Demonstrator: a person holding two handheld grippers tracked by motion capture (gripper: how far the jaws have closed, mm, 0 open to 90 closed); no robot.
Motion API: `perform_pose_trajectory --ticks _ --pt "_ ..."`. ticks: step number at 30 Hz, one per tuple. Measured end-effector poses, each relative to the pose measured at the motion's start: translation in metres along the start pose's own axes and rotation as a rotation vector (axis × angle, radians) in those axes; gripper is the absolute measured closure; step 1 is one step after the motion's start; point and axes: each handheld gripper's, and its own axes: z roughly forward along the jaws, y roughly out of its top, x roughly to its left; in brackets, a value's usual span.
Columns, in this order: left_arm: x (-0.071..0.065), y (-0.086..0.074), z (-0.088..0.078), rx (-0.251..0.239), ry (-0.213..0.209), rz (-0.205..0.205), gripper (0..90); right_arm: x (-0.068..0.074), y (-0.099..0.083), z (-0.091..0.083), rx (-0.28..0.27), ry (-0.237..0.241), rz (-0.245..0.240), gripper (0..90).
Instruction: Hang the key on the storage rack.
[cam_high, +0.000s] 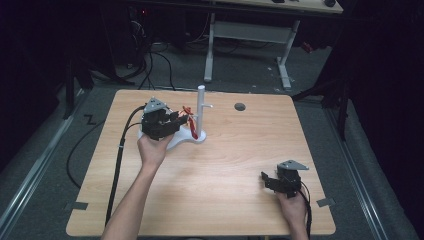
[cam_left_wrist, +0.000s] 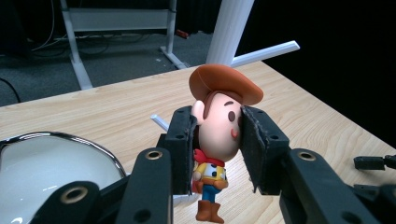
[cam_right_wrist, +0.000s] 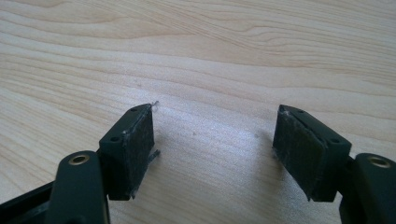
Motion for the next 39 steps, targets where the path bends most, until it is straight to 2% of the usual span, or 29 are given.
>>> perform_pose_trajectory --ticks 8,13,23,27,39 --pt "-0.006 -0.002 0.004 0.010 -0.005 0.017 65.3 0.000 0.000 0.000 0.000 0.000 0.000 29.5" --pt "-0.013 -0.005 0.008 0.024 -0.026 0.030 65.3 0.000 0.000 0.000 0.000 0.000 0.000 29.5" --pt "-0.009 -0.019 0.009 0.035 -0.032 0.000 65.3 0.000 0.000 0.000 0.000 0.000 -0.001 29.5" --pt "-0.010 -0.023 0.009 0.052 -0.027 0.012 65.3 0.000 0.000 0.000 0.000 0.000 0.000 29.5" --pt "-0.010 -0.033 0.012 0.060 -0.012 0.011 65.2 0.000 0.000 0.000 0.000 0.001 0.000 29.5"
